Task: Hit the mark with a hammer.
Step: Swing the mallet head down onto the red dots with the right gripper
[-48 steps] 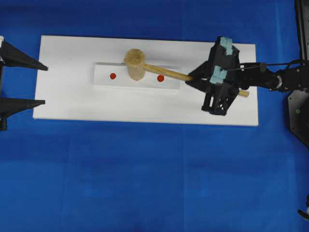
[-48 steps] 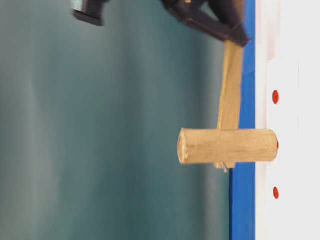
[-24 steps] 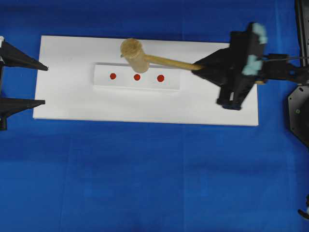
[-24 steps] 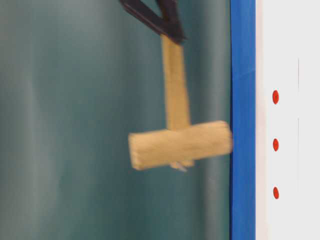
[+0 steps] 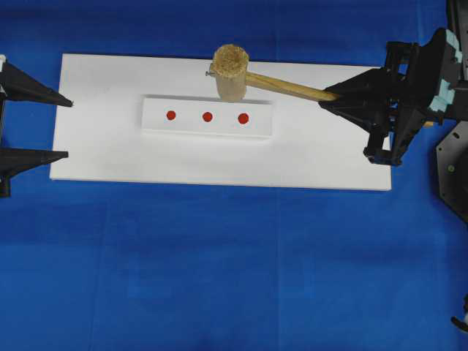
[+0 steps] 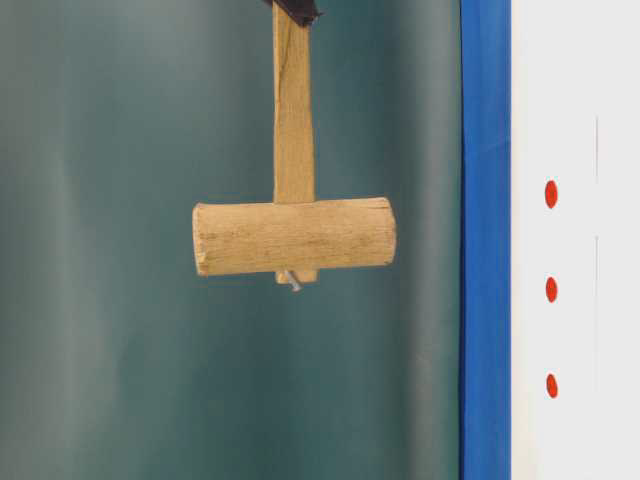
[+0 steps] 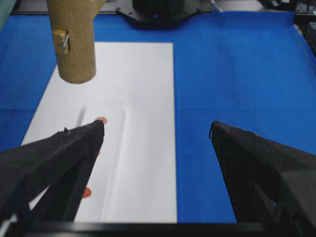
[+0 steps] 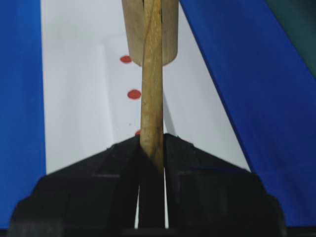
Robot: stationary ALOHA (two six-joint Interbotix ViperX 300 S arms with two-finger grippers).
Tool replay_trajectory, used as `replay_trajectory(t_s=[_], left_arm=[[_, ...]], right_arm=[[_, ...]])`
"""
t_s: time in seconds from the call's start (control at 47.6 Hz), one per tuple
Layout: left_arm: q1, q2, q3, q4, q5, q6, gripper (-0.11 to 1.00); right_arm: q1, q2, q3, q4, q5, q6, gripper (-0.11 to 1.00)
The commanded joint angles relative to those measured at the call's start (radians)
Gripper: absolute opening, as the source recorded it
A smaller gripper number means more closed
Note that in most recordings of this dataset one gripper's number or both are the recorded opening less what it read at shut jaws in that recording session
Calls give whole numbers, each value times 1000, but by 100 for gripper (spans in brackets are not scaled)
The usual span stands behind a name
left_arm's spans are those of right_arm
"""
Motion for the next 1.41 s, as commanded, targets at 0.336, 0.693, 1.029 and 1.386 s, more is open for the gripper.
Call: replay_trajectory(t_s=[0.336, 0.693, 1.029, 1.386], left_arm=[[2, 2, -12, -2, -11, -2, 90], [2, 2, -12, -2, -9, -2, 90], [2, 2, -12, -2, -9, -2, 90], [2, 6, -11, -2, -9, -2, 90]], right_arm=[[2, 258, 44, 94, 48, 28, 4], [8, 61, 5, 57, 17, -5, 4], [15, 6, -5, 57, 38, -43, 4], [35, 78, -75, 57, 75, -46, 4]])
